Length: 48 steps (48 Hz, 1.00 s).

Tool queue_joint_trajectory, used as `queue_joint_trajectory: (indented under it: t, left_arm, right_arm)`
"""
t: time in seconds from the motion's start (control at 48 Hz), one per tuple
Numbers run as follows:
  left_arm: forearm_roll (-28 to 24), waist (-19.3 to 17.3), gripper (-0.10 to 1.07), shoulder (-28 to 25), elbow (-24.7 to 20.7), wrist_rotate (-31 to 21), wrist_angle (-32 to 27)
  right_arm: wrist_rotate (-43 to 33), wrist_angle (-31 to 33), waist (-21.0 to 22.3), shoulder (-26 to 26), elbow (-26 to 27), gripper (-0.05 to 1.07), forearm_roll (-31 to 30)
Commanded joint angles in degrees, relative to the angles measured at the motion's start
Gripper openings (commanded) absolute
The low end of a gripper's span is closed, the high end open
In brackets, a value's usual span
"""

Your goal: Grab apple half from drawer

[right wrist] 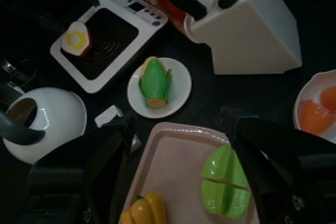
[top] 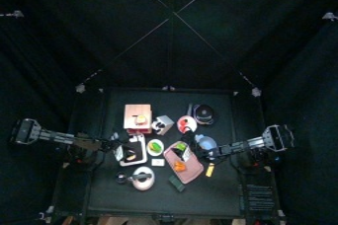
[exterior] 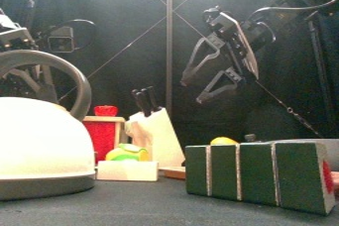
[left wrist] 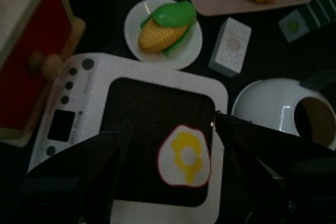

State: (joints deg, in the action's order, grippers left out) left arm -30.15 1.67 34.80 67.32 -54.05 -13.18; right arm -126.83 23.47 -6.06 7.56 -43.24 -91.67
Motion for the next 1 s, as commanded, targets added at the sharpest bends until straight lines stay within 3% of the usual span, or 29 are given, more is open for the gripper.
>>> queue_joint_trajectory:
  t: [0.0,0.167,0.458,0.667,0.854,0.979]
  left_arm:
    - [-0.26,-0.70,1.00,0.09,-3.34,0.26,-0.09]
    - [-4.31,-2.90,1.00,0.00,-6.94,0.18,-4.04]
    - [-10.90,-7.65,1.00,-2.46,-16.61,-1.49,-24.61]
    - [-15.82,-9.49,1.00,-7.21,-20.48,-8.96,-24.26]
    - [-23.38,-12.92,1.00,-9.05,-20.74,-18.98,-23.55]
    - [-24.79,-14.24,1.00,-9.32,-20.48,-24.26,-23.29]
  right_arm:
    - [0.00,0.18,0.18,0.79,0.79,0.99,-0.26]
    - [0.00,0.18,0.18,0.79,0.70,0.99,-0.26]
    - [0.00,0.18,0.18,0.79,0.70,0.99,-0.26]
    - [0.00,0.18,0.18,0.79,0.62,0.99,-0.26]
    - [0.09,0.00,0.09,0.79,0.44,0.99,-0.18]
    - [0.09,0.00,0.18,0.79,0.44,0.99,-0.26]
